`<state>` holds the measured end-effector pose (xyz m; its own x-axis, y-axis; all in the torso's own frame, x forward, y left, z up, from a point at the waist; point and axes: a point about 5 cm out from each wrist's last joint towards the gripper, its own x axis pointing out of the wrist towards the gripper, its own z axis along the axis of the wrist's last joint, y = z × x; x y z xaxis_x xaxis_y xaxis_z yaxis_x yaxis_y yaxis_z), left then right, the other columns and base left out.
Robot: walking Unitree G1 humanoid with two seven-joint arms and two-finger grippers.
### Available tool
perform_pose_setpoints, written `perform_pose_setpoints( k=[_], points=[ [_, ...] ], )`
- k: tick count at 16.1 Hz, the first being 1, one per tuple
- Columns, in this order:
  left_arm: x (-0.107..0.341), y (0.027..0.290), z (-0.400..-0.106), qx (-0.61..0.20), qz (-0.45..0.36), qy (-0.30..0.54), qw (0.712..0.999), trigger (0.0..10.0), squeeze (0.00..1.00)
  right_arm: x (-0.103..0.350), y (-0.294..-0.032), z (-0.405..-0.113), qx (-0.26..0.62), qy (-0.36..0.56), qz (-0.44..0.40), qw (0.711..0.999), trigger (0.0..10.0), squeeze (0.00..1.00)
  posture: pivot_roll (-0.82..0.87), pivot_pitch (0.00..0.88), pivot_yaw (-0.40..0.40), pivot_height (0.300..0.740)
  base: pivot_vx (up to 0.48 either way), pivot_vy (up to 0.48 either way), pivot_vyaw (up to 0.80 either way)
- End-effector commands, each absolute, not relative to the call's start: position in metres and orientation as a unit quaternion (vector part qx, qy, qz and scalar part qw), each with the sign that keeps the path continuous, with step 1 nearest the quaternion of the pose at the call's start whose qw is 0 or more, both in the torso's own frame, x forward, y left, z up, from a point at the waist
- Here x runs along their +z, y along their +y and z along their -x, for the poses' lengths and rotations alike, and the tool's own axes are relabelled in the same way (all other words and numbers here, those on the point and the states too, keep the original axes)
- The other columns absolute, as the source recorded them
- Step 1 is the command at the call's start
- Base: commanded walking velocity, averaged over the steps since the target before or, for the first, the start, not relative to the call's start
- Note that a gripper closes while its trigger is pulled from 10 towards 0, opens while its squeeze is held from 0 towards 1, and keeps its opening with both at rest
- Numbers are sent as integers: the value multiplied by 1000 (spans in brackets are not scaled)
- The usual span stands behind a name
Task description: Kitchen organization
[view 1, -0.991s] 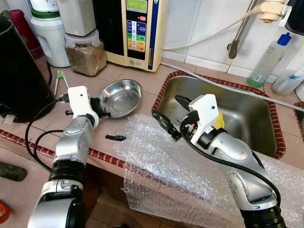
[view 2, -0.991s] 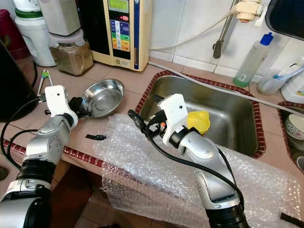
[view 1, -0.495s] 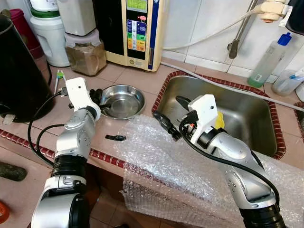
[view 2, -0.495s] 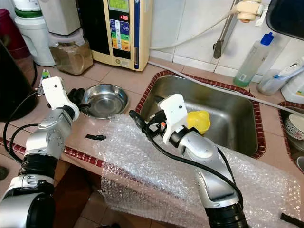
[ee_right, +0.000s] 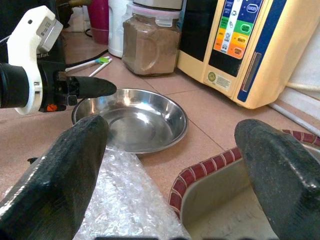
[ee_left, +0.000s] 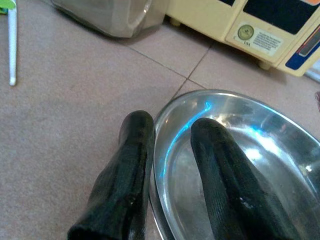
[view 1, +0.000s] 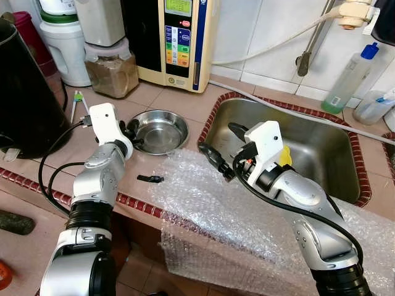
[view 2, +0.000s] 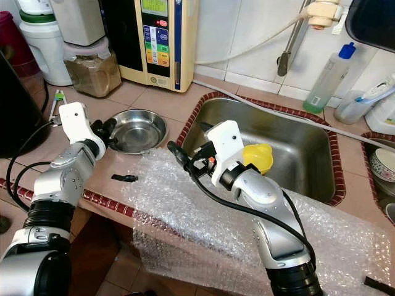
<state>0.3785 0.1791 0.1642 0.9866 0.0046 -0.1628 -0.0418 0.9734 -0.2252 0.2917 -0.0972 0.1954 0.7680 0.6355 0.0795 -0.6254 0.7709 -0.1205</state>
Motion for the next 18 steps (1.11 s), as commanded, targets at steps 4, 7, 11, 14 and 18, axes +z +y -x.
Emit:
perform_pose_setpoints(
  k=[4,7,11,14,18],
  points=[
    [162,175,-377,-2,113,90,989,10000,1000,199,-99,-293,333,-64,49,939,10000,0,2,77,-51,740,0,0,0],
    [150,169,-374,-23,103,134,985,10000,1000,199,-99,-292,333,-63,50,939,10000,0,0,77,-51,740,0,0,0],
    [131,167,-368,-27,134,189,972,0,0,199,-100,-292,333,-62,52,939,10000,0,-4,83,-52,740,0,0,0],
    [132,167,-368,-32,141,187,972,0,0,198,-100,-292,334,-61,53,939,10000,0,-3,83,-54,740,0,0,0],
    [138,171,-370,-11,155,169,973,0,0,197,-99,-291,346,-57,54,935,10000,0,-2,81,-58,740,0,0,0]
  ],
)
